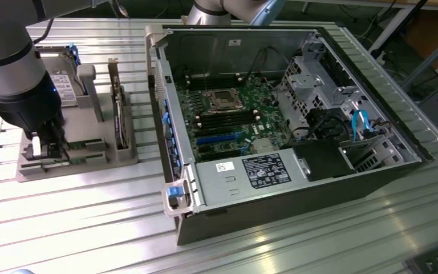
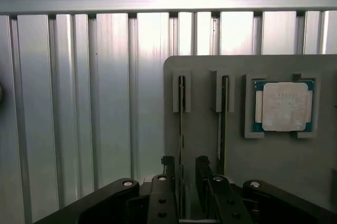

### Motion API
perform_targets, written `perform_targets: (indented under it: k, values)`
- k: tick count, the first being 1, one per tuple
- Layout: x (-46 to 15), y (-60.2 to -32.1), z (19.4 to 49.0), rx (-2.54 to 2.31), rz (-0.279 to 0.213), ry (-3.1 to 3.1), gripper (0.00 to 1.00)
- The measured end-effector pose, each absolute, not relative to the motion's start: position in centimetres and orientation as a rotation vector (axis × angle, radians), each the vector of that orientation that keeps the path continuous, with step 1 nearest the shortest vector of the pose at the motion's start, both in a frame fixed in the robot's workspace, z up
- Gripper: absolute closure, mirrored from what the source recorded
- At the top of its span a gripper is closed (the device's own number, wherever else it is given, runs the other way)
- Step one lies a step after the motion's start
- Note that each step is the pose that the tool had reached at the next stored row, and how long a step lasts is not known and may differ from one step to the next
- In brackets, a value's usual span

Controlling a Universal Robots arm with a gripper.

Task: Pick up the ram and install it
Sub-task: 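Pick up the ram and move it above insertion slot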

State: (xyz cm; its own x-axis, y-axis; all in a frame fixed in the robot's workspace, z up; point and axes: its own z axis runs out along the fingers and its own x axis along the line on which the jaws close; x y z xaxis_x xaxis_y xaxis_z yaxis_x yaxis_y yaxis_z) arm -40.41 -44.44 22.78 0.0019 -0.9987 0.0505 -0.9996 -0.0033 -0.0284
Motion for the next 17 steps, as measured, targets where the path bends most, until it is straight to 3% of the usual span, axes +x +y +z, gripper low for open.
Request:
perform_targets:
  k: [17]
  values:
    - [-40.4,-44.4,20.3,2.215,0.103,-2.21,0.7]
